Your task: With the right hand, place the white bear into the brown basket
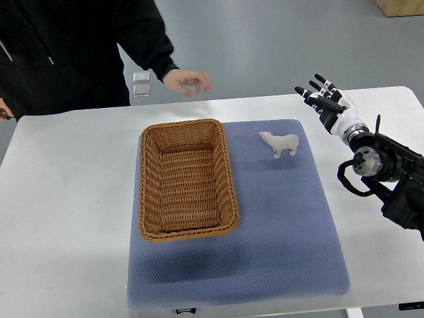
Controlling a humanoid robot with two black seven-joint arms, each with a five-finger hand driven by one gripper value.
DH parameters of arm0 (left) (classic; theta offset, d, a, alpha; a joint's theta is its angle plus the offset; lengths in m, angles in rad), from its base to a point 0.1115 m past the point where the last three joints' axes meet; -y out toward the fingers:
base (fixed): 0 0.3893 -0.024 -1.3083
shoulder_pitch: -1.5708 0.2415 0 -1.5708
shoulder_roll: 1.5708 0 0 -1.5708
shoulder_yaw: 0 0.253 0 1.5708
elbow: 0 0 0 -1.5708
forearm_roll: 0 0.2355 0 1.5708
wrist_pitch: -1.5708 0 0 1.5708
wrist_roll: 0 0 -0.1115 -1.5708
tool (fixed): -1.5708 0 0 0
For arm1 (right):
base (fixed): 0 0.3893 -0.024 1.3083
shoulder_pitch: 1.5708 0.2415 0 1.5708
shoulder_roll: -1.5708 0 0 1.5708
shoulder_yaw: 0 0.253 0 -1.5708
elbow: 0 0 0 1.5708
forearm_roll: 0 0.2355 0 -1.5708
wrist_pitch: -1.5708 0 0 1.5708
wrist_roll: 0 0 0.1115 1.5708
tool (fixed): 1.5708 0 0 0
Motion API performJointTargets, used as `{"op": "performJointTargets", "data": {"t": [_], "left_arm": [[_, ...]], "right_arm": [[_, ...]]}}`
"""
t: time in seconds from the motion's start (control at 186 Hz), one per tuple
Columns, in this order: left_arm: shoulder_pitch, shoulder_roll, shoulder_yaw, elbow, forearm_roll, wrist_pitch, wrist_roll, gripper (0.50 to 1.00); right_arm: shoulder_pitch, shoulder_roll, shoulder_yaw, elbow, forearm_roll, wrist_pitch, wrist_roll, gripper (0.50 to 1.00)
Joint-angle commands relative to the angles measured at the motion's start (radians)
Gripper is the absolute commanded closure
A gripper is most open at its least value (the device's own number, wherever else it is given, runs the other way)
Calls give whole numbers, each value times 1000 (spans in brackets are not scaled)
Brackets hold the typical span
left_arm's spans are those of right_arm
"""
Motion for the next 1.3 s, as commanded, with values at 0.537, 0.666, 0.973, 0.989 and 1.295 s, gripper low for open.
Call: {"op": "performJointTargets", "data": {"t": [0.537, 0.666, 0.973, 0.989, 1.295], "left_arm": [[1, 0, 0, 0, 0, 0, -1, 500], [0, 0, 0, 0, 0, 0, -1, 500], [1, 0, -2, 0, 0, 0, -1, 500], [0, 0, -2, 0, 0, 0, -1, 500], [1, 0, -2, 0, 0, 0, -1, 500]], "right_arm": [[2, 0, 0, -19, 0, 0, 0, 572], [2, -2, 0, -22, 0, 2, 0, 572], [3, -3, 0, -22, 0, 3, 0, 572], [5, -3, 0, -22, 0, 3, 0, 572], [23, -22, -3, -24, -9, 26, 0, 572]]}}
